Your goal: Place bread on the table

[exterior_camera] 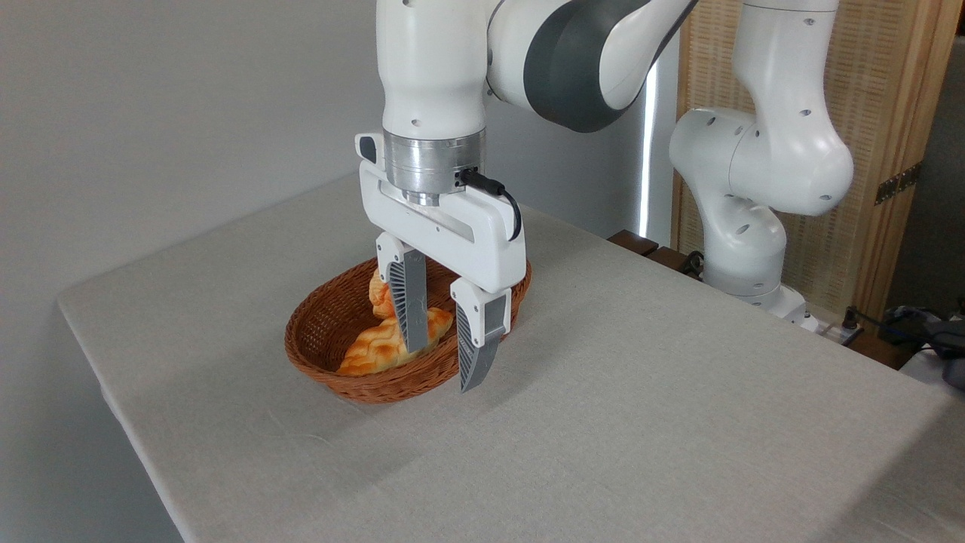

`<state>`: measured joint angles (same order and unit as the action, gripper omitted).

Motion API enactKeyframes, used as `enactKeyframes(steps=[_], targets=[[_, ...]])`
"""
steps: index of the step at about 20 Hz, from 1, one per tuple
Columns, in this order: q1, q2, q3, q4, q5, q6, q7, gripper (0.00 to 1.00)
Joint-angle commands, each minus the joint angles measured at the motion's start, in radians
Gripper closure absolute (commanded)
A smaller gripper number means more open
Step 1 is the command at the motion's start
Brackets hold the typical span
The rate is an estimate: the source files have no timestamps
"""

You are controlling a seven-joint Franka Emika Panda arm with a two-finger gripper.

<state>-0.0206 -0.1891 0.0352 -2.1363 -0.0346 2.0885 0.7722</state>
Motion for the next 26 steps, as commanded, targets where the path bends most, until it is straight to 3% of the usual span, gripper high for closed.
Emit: enactKeyframes(steps=[1, 4, 8, 12, 14, 17, 22, 26], targets=[[-0.005, 0.005, 0.006, 0.015, 0.009, -0.010, 0.009, 0.00], [-0.022, 0.019, -0.006, 0.013, 0.006, -0.010, -0.001, 0.00], [-0.097, 0.025, -0.009, 0.015, -0.089, -0.010, -0.055, 0.00], [-0.226, 0.030, -0.009, 0.015, -0.103, -0.010, -0.189, 0.00], [-0.268, 0.036, -0.011, 0.015, -0.108, -0.008, -0.238, 0.00], [-0.295, 0.036, -0.038, 0.015, -0.131, -0.008, -0.275, 0.00], [-0.295, 0.049, -0.096, 0.015, -0.131, -0.010, -0.373, 0.00], [-0.295, 0.062, -0.132, 0.013, -0.122, -0.042, -0.376, 0.00]])
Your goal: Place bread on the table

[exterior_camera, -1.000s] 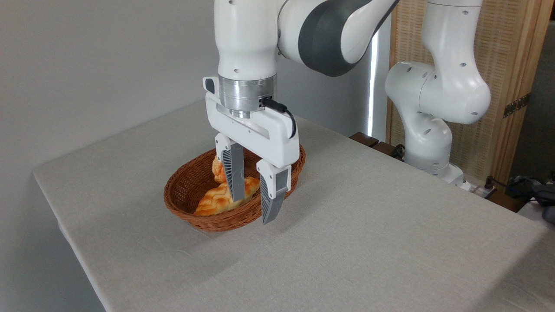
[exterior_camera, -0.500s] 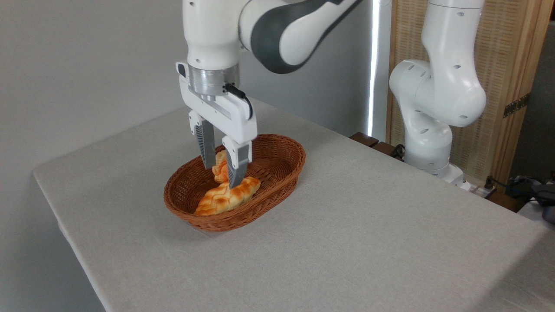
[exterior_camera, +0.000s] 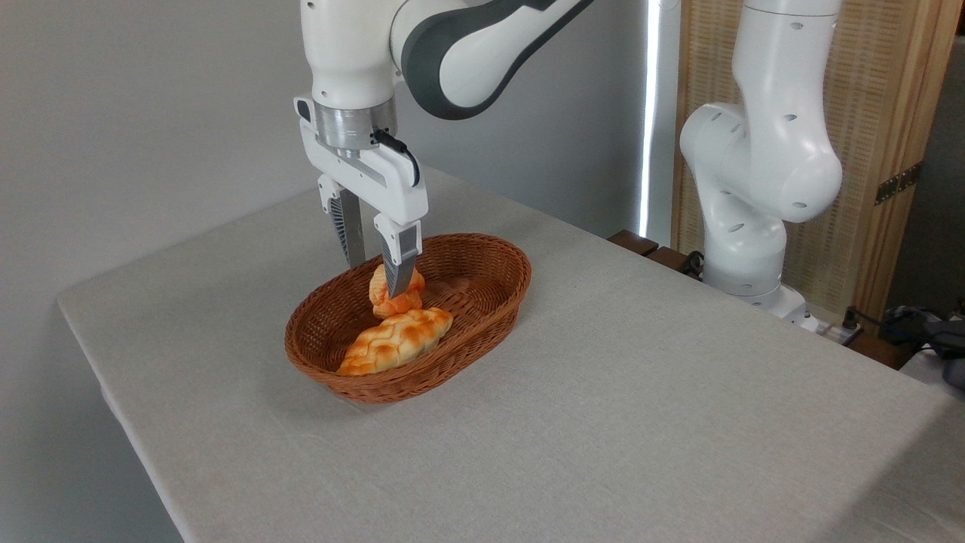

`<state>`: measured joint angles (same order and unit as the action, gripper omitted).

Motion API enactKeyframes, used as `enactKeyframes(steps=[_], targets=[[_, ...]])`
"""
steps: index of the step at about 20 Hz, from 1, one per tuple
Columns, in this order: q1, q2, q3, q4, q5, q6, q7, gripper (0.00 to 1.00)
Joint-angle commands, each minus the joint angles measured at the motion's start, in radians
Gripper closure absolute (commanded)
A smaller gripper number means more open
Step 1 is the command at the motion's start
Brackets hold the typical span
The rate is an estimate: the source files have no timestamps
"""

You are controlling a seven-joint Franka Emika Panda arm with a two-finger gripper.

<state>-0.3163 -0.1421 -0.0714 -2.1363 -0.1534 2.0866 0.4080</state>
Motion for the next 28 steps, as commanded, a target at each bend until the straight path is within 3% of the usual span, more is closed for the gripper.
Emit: enactKeyframes(steps=[1, 5, 9, 11, 13, 19, 23, 28], targets=[[0.000, 0.016, -0.028, 0.013, -0.002, -0.065, -0.011, 0.00], [0.002, 0.016, -0.030, 0.013, 0.006, -0.083, -0.008, 0.00], [0.000, 0.033, -0.031, 0.012, 0.070, -0.085, -0.002, 0.01], [0.000, 0.038, -0.034, 0.013, 0.109, -0.100, 0.002, 0.10], [0.000, 0.038, -0.034, 0.013, 0.126, -0.112, 0.002, 0.25], [0.000, 0.039, -0.034, 0.013, 0.126, -0.119, 0.002, 0.28], [0.000, 0.039, -0.034, 0.013, 0.127, -0.120, 0.003, 0.50], [0.000, 0.036, -0.033, 0.013, 0.127, -0.120, -0.001, 0.50]])
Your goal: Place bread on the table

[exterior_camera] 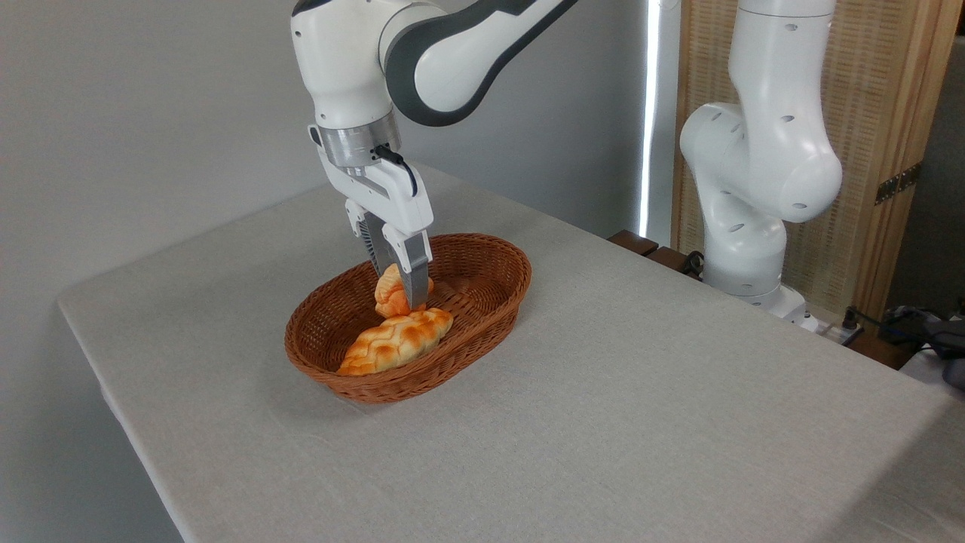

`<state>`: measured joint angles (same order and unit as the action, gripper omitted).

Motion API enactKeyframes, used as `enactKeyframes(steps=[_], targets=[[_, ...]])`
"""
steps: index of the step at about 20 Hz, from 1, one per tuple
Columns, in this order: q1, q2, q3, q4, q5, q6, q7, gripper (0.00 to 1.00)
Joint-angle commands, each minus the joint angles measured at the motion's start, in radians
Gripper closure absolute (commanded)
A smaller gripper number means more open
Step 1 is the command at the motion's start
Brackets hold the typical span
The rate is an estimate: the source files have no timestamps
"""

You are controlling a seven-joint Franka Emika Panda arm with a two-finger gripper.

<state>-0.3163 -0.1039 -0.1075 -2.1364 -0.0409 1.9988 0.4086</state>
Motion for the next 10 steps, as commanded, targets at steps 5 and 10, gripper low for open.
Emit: enactKeyframes(steps=[5, 10], targets=[[0.000, -0.008, 0.003, 0.013, 0.013, -0.032, 0.003, 0.51], [0.000, -0.011, 0.005, 0.015, 0.013, -0.032, 0.001, 0.54]])
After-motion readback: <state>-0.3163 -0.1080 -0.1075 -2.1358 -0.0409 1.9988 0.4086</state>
